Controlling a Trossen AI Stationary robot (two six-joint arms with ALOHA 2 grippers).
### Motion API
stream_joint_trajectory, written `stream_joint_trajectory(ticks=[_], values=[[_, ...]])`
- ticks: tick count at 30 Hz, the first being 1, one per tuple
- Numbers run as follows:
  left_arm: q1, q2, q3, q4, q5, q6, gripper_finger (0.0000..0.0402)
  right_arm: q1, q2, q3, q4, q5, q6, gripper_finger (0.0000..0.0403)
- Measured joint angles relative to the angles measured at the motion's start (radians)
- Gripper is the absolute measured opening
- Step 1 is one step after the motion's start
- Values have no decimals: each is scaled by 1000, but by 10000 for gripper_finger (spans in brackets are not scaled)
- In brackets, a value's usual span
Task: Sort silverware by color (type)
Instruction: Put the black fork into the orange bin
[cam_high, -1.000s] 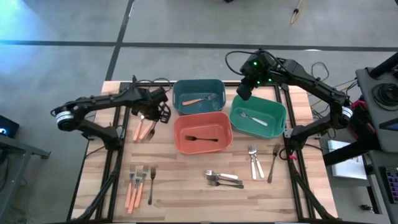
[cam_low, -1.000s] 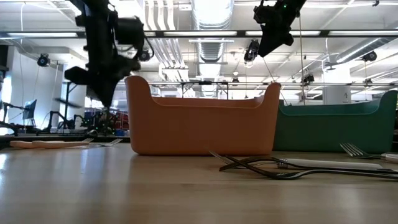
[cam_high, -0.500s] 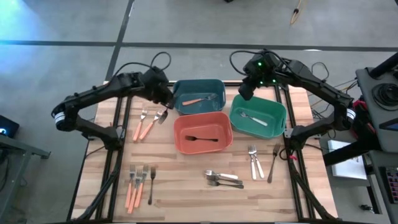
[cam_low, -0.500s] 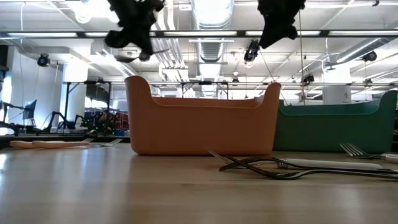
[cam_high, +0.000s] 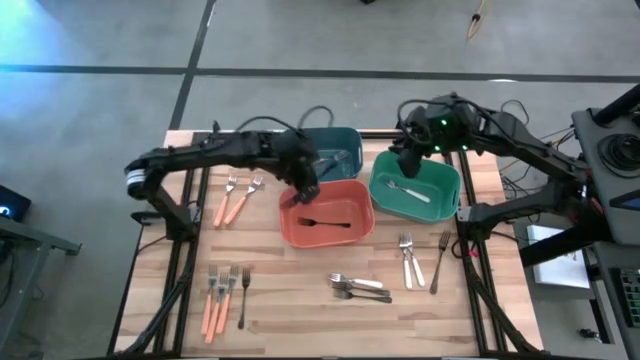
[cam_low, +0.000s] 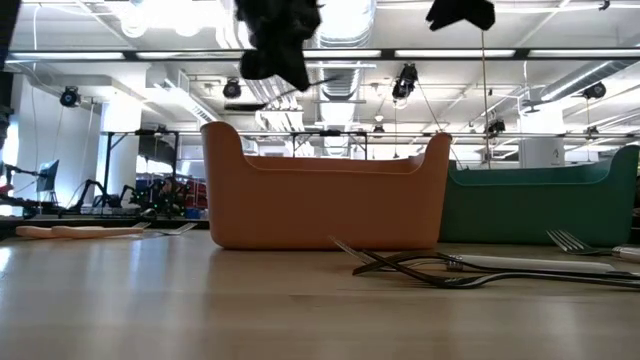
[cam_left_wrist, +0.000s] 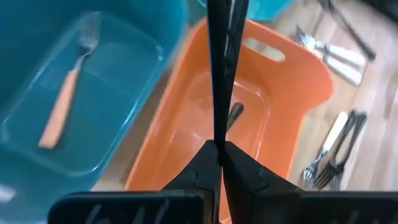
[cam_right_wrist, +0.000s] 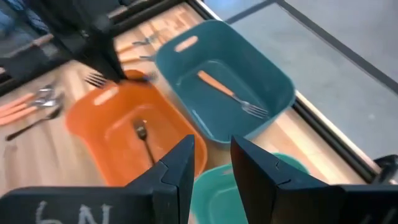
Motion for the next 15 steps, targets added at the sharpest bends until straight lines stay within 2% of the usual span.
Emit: stream_joint_trajectory(ticks=[6, 10, 15], values=[[-63, 152, 128, -9, 43, 109, 0, 79, -16, 0, 0, 50, 45, 95], [-91, 244, 220, -92, 46, 182, 0, 123, -14, 0, 0, 73, 60, 95], [-96, 312, 269, -149, 66, 251, 0, 158, -4, 0, 0, 83, 60, 95]])
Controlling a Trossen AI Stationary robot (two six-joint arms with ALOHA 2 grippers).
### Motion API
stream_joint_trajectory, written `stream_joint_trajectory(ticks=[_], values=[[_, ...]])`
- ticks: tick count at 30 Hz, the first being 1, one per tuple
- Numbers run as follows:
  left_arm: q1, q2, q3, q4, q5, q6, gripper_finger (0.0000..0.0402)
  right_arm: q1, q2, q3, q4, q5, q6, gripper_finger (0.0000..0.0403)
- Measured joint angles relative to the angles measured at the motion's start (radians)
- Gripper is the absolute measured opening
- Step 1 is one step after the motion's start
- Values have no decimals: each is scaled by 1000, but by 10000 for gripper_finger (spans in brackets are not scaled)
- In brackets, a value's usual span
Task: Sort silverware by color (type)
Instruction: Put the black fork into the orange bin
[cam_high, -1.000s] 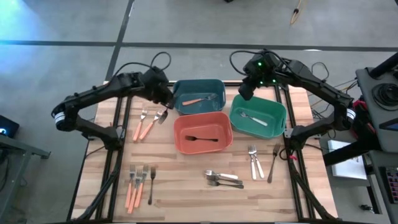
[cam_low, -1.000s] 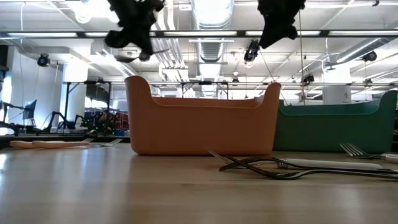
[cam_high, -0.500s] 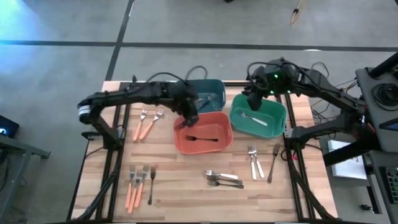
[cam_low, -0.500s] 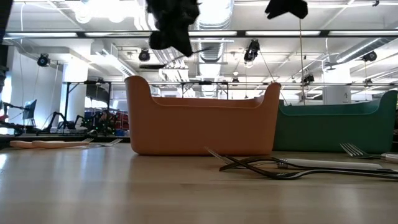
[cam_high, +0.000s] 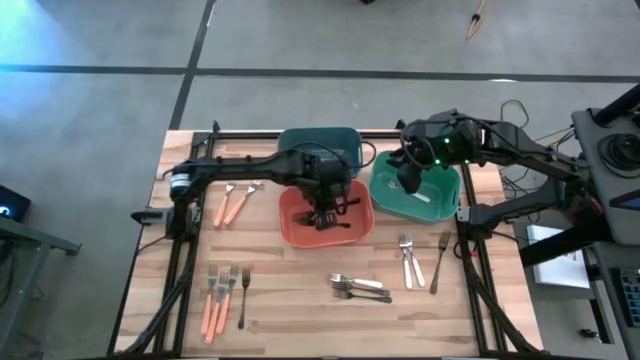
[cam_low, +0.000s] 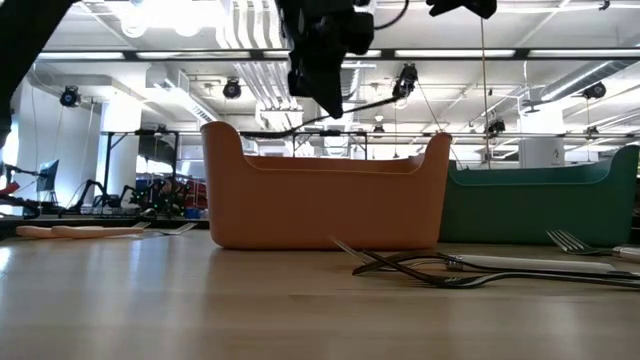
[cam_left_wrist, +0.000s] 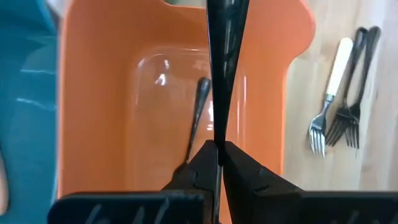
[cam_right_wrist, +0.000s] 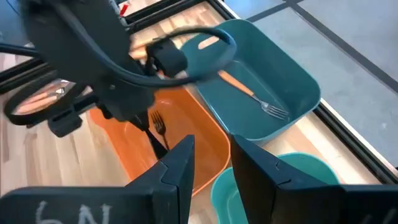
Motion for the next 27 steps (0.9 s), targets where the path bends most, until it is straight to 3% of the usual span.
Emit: stream_joint_trajectory(ticks=[4, 12, 27], values=[[10, 36, 9, -1, 62, 42, 0, 18, 7, 0, 0, 27, 7, 95], [22, 71, -20, -50, 53, 105, 0, 18, 12, 0, 0, 31, 14, 95], [22, 135, -25, 51, 51, 84, 0, 18, 18, 0, 0, 49, 15, 95]])
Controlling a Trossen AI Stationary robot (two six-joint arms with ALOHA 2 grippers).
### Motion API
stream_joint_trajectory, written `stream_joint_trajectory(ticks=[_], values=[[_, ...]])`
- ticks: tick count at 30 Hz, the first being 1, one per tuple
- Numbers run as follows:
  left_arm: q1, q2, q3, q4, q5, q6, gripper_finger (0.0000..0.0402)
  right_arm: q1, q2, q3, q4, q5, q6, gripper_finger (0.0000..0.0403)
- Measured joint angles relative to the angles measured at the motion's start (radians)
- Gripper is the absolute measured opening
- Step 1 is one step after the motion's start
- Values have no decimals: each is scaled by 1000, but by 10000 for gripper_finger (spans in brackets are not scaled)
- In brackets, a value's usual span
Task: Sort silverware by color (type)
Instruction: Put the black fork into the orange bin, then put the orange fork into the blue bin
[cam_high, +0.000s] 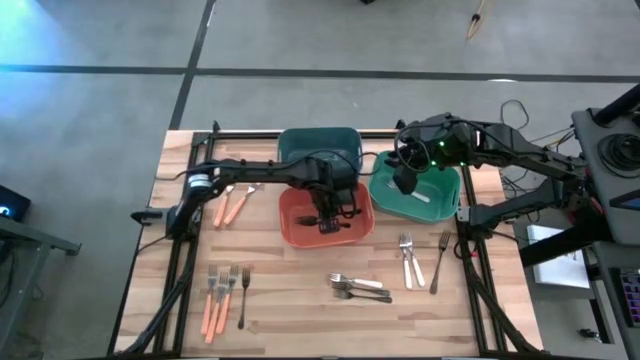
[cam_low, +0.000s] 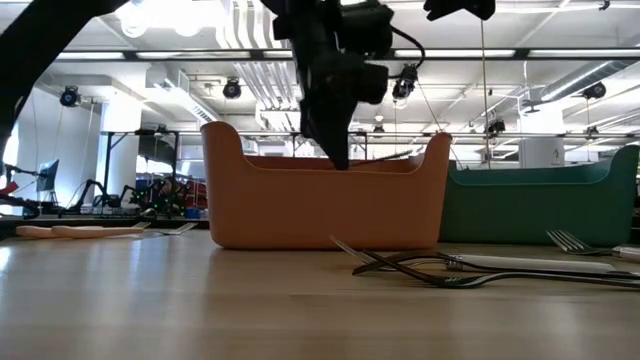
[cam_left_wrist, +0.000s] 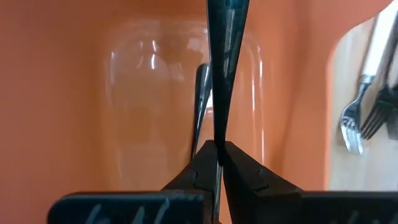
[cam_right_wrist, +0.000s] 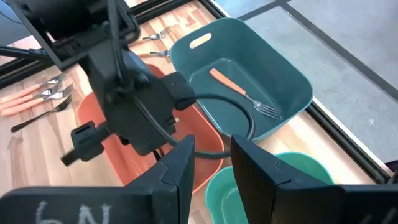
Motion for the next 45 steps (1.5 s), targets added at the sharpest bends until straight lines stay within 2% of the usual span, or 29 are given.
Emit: stream_joint_trajectory(ticks=[11, 16, 30, 39, 45], values=[[1, 39, -2, -2, -3, -15, 0, 0, 0, 0, 0, 0, 0, 95], [2, 48, -11, -2, -71, -15, 0, 0, 0, 0, 0, 0, 0, 95], [3, 75, -15, 2, -105, -17, 1, 0, 0, 0, 0, 0, 0, 95], [3, 75, -15, 2, -105, -30, 33, 0, 0, 0, 0, 25, 0, 95], [3, 71, -15, -18, -105, -41, 40, 0, 0, 0, 0, 26, 0, 95]])
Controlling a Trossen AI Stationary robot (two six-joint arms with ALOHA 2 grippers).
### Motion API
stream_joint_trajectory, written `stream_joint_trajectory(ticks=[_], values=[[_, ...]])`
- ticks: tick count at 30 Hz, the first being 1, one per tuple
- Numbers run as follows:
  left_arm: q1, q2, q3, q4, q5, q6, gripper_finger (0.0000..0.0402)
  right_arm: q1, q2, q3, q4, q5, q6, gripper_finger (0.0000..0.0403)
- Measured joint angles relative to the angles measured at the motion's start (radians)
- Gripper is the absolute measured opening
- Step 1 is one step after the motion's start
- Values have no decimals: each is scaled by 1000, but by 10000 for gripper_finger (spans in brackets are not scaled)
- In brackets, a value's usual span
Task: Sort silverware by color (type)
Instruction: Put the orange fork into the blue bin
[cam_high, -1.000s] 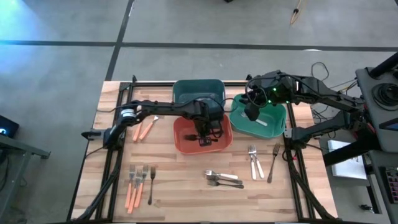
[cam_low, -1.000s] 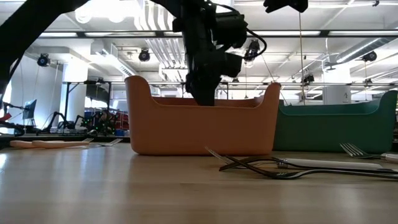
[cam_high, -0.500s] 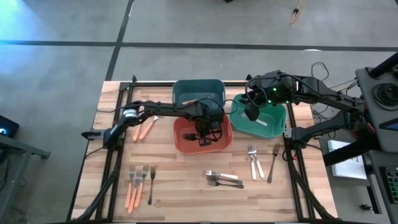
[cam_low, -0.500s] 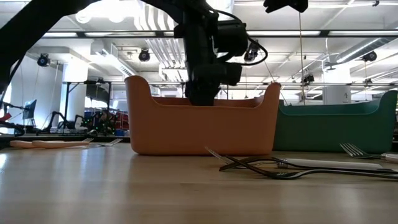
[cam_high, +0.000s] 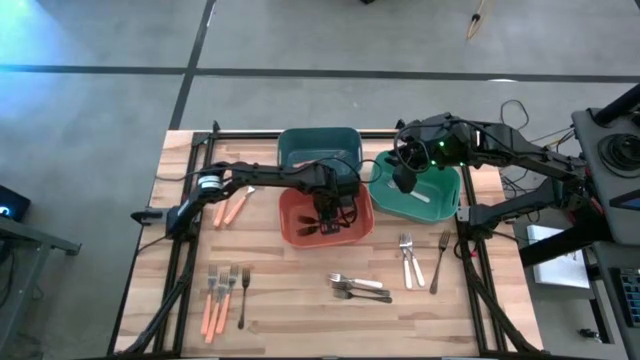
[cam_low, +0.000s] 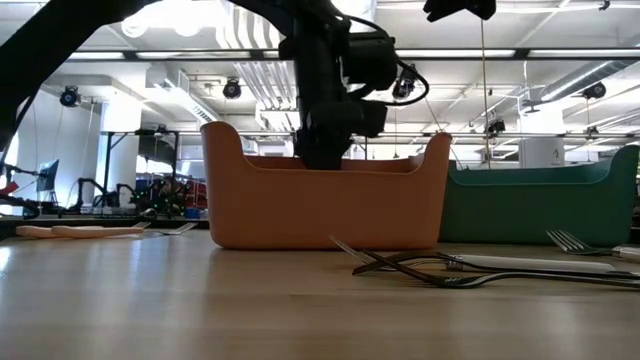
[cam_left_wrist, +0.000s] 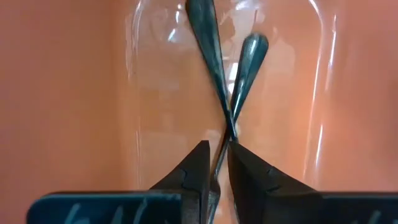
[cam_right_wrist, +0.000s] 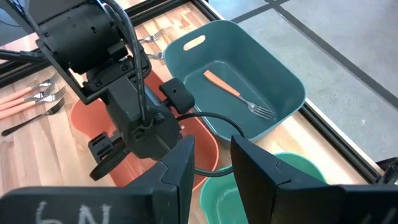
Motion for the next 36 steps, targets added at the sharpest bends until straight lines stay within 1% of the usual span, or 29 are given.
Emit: stream_joint_trajectory(ticks=[3, 6, 9, 15, 18, 20, 24, 28, 32, 36], values=[[0, -4, 38, -75, 0, -3, 40, 0, 0, 0, 0, 0, 0, 95], [0, -11, 111, -152, 0, 2, 40, 0, 1, 0, 3, 1, 2, 95], [0, -18, 200, -189, -3, 18, 41, 0, 7, 0, 4, 1, 22, 95], [2, -37, 420, -246, -99, 46, 41, 6, 19, 0, -13, -2, 75, 95], [8, -55, 505, -282, -128, 66, 41, 7, 21, 0, -37, -2, 108, 95], [18, -105, 475, -258, -131, 77, 41, 7, 19, -1, -63, -2, 141, 95], [48, -191, 404, -272, -131, 77, 41, 13, 18, -1, -139, -2, 198, 95], [79, -296, 292, -277, -131, 70, 41, 29, 21, -3, -182, -3, 242, 95], [106, -418, 100, -244, -130, 26, 41, 40, 21, -9, -191, -3, 290, 95], [123, -561, -135, -148, -133, -33, 41, 46, 21, -9, -196, -3, 309, 95]])
